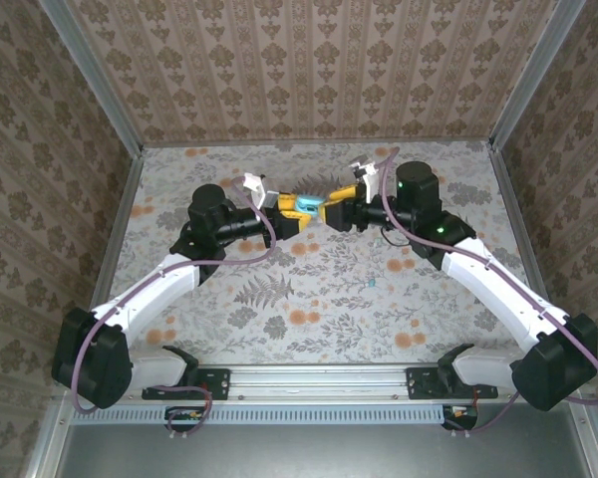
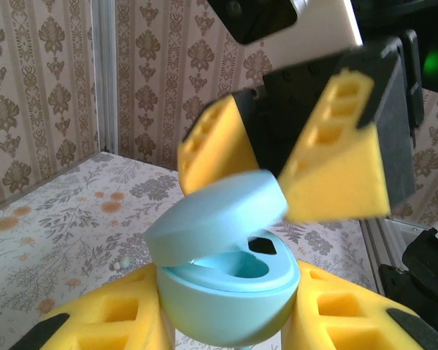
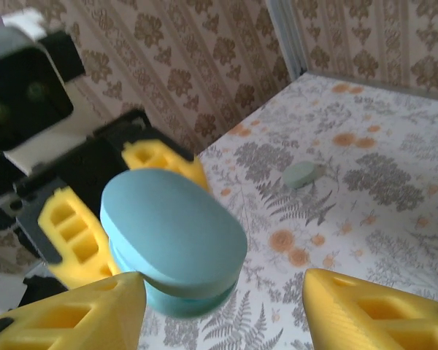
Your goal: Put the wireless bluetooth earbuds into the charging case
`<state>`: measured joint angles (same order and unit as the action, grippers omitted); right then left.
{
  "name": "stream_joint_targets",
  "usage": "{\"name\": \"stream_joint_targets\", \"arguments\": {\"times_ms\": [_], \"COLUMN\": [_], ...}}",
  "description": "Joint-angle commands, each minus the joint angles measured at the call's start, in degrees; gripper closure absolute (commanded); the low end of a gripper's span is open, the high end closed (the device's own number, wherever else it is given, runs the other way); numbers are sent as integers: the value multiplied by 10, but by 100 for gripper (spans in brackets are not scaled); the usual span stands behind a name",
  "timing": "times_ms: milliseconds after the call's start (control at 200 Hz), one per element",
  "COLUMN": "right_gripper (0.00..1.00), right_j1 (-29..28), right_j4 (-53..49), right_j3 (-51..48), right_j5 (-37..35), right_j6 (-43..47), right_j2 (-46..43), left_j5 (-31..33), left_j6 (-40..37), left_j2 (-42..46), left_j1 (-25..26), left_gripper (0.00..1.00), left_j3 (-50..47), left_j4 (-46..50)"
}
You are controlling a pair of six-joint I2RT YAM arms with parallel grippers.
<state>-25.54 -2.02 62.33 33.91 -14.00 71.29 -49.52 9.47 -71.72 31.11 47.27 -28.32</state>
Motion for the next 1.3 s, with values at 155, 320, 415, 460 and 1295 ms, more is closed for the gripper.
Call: {"name": "stream_joint_targets", "arguments": {"times_ms": [155,320,415,460,1295], "right_gripper": [40,39,39,38,55], "right_j1": [7,7,6,8,116], "right_j4": [1,-52,-72,-81,-358], "right_j3": [43,91,107,110,-103], "right_j5": [-62,-66,-57,-46,-209], "right_j6": [-32,-79,-109,-110,-258], "right_j2": [29,37,24,13,81], "left_j5": [-25,9,31,42,66], "left_j6": [8,20,28,34,49], "left_j2": [19,22,22,21,8], "left_j1": [11,11,11,11,10], "left_gripper": [74,73,74,74,74], "left_j3": [-9,-27,-39,-45,-52], "left_j4": [-31,-62,-86,-102,-146]}}
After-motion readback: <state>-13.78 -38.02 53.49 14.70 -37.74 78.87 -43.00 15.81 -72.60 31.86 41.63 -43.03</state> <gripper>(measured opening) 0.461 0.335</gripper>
